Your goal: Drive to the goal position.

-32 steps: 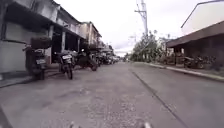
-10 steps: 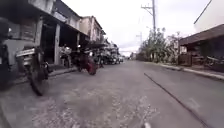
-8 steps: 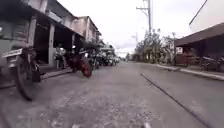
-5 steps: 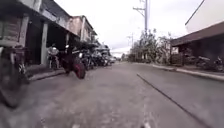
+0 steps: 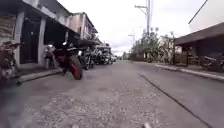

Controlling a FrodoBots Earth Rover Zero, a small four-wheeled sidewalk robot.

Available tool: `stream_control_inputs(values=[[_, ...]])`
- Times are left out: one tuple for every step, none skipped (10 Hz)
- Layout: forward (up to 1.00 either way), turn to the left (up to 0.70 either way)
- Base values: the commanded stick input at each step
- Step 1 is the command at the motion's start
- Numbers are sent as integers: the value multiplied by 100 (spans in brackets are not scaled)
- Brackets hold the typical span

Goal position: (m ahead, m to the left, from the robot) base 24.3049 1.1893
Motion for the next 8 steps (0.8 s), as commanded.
stream_control_inputs(values=[[70,0],[70,0],[70,0],[70,0],[70,0],[70,0],[70,0],[70,0]])
